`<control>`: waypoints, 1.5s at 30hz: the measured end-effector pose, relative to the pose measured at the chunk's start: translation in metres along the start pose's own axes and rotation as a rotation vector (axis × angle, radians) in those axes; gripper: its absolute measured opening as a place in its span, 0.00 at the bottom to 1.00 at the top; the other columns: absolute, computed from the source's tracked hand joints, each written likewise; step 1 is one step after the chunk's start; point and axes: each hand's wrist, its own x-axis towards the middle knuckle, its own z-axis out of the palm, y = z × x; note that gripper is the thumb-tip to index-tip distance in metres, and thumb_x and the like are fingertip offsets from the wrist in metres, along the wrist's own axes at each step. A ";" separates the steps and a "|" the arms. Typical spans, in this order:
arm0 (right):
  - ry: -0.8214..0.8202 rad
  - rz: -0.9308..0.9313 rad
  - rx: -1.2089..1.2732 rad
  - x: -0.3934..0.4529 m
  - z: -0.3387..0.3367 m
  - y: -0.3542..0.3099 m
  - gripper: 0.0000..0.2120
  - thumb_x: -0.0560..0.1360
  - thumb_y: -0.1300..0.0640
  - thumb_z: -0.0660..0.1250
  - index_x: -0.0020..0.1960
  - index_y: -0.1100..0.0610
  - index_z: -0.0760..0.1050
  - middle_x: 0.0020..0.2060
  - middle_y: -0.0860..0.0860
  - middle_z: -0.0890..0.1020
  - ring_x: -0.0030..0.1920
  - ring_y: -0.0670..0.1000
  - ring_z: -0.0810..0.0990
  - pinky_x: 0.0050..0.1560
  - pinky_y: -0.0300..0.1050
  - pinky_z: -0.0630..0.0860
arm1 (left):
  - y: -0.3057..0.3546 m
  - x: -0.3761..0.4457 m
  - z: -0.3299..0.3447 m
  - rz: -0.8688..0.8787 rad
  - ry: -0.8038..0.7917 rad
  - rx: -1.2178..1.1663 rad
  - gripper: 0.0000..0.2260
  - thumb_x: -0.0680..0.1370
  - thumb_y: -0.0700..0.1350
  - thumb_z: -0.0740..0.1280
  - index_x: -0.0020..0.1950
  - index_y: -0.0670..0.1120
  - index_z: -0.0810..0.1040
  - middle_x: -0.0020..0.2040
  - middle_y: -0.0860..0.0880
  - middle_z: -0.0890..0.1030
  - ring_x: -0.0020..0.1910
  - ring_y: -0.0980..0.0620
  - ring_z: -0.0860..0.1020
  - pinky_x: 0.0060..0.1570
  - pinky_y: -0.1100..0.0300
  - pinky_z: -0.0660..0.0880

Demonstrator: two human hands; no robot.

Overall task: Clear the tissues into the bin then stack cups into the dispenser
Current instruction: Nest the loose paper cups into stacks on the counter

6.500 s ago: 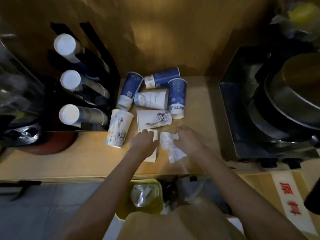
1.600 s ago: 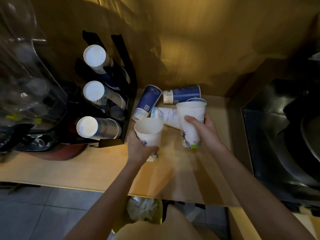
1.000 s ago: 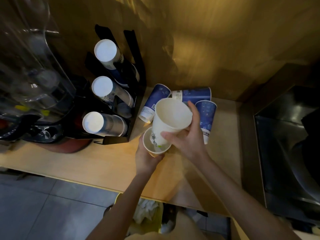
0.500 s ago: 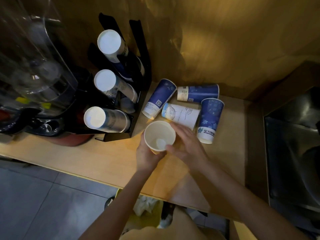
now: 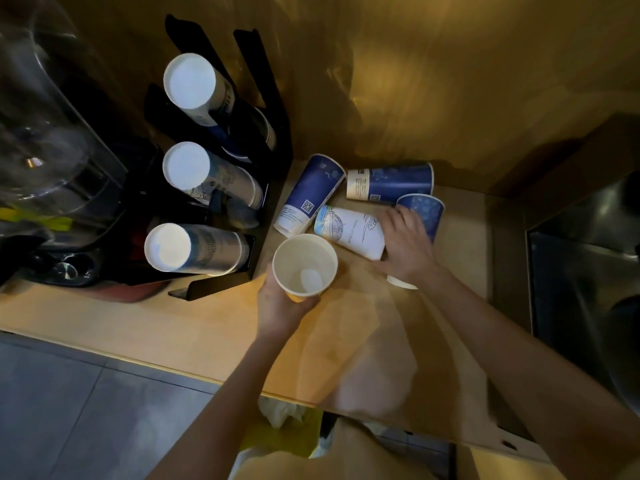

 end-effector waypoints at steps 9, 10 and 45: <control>0.107 0.125 0.577 -0.010 -0.034 -0.015 0.47 0.62 0.53 0.76 0.73 0.52 0.51 0.69 0.57 0.63 0.69 0.55 0.61 0.67 0.52 0.63 | -0.001 0.003 0.002 0.019 0.012 -0.005 0.39 0.61 0.37 0.78 0.68 0.42 0.64 0.62 0.42 0.76 0.55 0.55 0.69 0.45 0.74 0.61; 0.125 0.130 0.694 -0.013 -0.045 -0.017 0.47 0.62 0.54 0.76 0.73 0.52 0.51 0.69 0.55 0.62 0.68 0.53 0.62 0.65 0.49 0.64 | -0.001 0.003 0.002 0.020 0.012 -0.004 0.39 0.61 0.36 0.78 0.68 0.42 0.64 0.62 0.42 0.76 0.55 0.54 0.70 0.44 0.73 0.60; 0.116 -0.124 0.428 -0.038 -0.032 -0.132 0.45 0.63 0.37 0.70 0.71 0.56 0.58 0.70 0.53 0.67 0.69 0.52 0.63 0.68 0.49 0.63 | -0.008 0.004 0.004 0.068 0.012 -0.077 0.37 0.61 0.38 0.78 0.66 0.41 0.66 0.57 0.45 0.77 0.54 0.51 0.75 0.49 0.66 0.69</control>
